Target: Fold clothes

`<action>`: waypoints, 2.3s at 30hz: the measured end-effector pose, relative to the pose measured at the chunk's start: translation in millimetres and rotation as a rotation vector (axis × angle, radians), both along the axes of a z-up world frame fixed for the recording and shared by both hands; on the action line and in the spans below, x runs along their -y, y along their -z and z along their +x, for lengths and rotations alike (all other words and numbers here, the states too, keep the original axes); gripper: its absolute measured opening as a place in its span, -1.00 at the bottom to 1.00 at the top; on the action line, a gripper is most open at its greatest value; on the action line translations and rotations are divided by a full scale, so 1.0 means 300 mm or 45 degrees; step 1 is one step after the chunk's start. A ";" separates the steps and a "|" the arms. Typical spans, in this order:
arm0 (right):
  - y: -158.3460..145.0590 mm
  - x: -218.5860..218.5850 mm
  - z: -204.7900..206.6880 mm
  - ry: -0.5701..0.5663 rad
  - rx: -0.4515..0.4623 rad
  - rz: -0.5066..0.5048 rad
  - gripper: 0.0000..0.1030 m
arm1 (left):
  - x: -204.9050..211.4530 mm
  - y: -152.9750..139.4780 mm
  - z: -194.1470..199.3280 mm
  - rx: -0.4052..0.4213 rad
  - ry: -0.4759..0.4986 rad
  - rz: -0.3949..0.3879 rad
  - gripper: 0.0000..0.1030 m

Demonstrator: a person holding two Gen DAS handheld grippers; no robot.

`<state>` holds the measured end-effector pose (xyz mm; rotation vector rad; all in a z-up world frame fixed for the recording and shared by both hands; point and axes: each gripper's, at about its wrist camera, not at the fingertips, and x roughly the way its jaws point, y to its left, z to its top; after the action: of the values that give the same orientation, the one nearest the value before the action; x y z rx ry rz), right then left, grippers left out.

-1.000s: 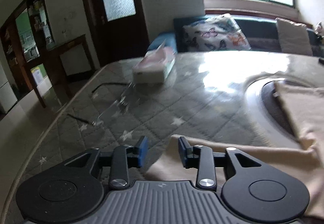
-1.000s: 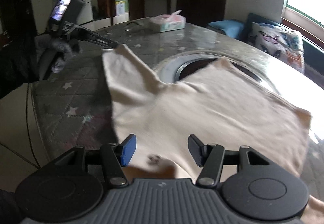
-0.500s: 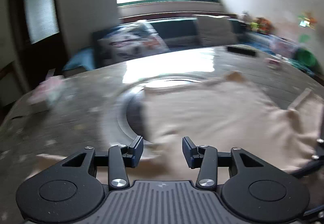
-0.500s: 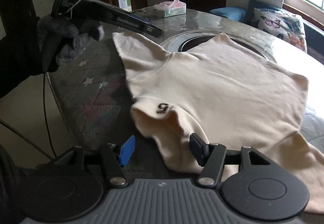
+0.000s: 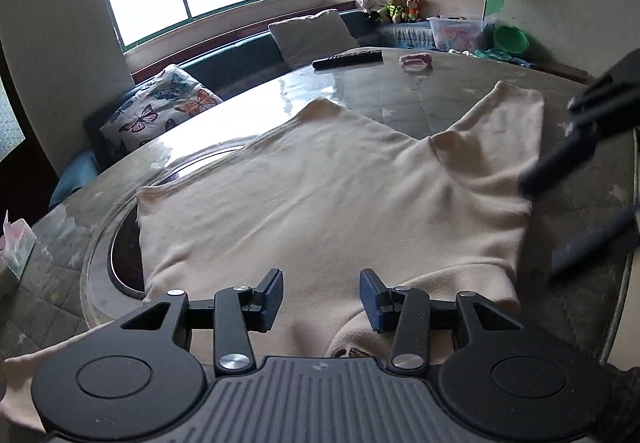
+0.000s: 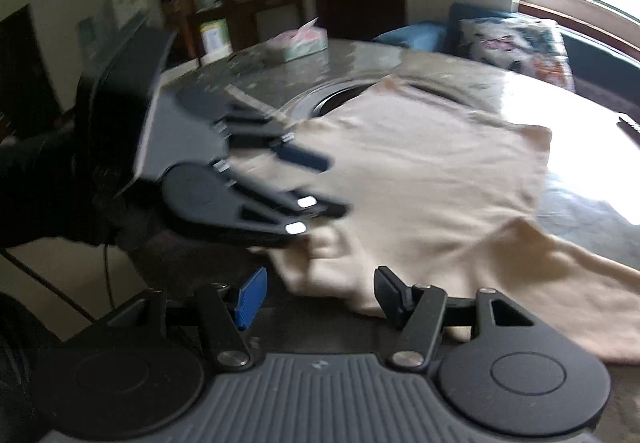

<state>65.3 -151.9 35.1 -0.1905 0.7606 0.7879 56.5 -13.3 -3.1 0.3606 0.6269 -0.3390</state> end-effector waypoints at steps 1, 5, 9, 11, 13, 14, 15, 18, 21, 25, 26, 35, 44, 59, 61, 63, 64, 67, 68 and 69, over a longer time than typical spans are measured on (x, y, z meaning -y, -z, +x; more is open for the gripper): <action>-0.008 0.029 0.005 0.042 0.012 0.004 0.18 | 0.002 -0.008 0.004 0.008 0.000 -0.003 -0.11; -0.010 0.148 0.053 0.251 0.048 -0.006 0.17 | 0.020 -0.047 0.003 0.038 0.014 -0.043 -0.11; 0.025 0.294 0.130 0.528 0.080 -0.034 0.07 | 0.071 -0.053 0.015 0.033 0.062 -0.067 -0.11; 0.048 0.354 0.158 0.635 0.080 -0.047 0.02 | 0.100 -0.046 0.018 0.022 0.097 -0.072 -0.12; 0.076 0.402 0.176 0.696 0.088 -0.081 -0.05 | 0.126 -0.037 0.013 0.006 0.139 -0.079 -0.12; 0.085 0.421 0.182 0.721 0.090 -0.094 -0.05 | 0.137 -0.031 0.010 -0.002 0.158 -0.075 -0.12; 0.098 0.459 0.194 0.767 0.077 -0.097 -0.06 | 0.150 -0.025 0.006 -0.011 0.177 -0.068 -0.12; 0.114 0.541 0.217 0.906 0.068 -0.090 -0.15 | 0.183 -0.008 -0.006 -0.034 0.213 -0.056 -0.12; 0.122 0.618 0.233 1.045 0.086 -0.088 -0.15 | 0.202 -0.001 -0.011 -0.039 0.231 -0.045 -0.12; 0.143 0.689 0.260 1.122 0.057 -0.032 -0.19 | 0.213 -0.003 -0.011 -0.039 0.240 -0.049 -0.12; 0.149 0.694 0.264 1.126 0.058 -0.024 -0.29 | 0.215 -0.002 -0.010 -0.042 0.239 -0.051 -0.13; 0.123 0.688 0.275 1.184 0.146 -0.037 -0.86 | 0.222 0.007 -0.005 -0.046 0.250 -0.047 -0.13; 0.121 0.716 0.262 1.213 0.118 0.065 -0.86 | 0.196 -0.042 0.026 -0.020 0.202 -0.113 -0.14; -0.344 0.340 0.186 0.648 0.369 0.296 -0.86 | 0.036 -0.080 0.004 0.023 0.076 -0.146 -0.13; -0.368 0.239 0.186 0.531 0.376 0.304 -0.86 | -0.023 -0.080 -0.004 0.021 0.014 -0.157 -0.13; -0.374 0.139 0.193 0.416 0.366 0.305 -0.86 | -0.077 -0.078 -0.014 0.015 -0.047 -0.171 -0.13; -0.370 0.089 0.198 0.365 0.359 0.302 -0.86 | -0.101 -0.075 -0.021 0.012 -0.073 -0.178 -0.13; -0.335 -0.050 0.213 0.237 0.313 0.283 -0.85 | -0.152 -0.067 -0.047 0.001 -0.129 -0.190 -0.12; -0.318 -0.089 0.221 0.202 0.285 0.281 -0.84 | -0.162 -0.066 -0.053 -0.002 -0.140 -0.192 -0.11; -0.301 -0.122 0.227 0.168 0.259 0.278 -0.82 | -0.173 -0.061 -0.060 -0.008 -0.153 -0.193 -0.11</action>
<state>133.5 -115.3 125.3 -0.0229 0.4858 0.7079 38.7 38.8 15.1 0.1759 0.6219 -0.2706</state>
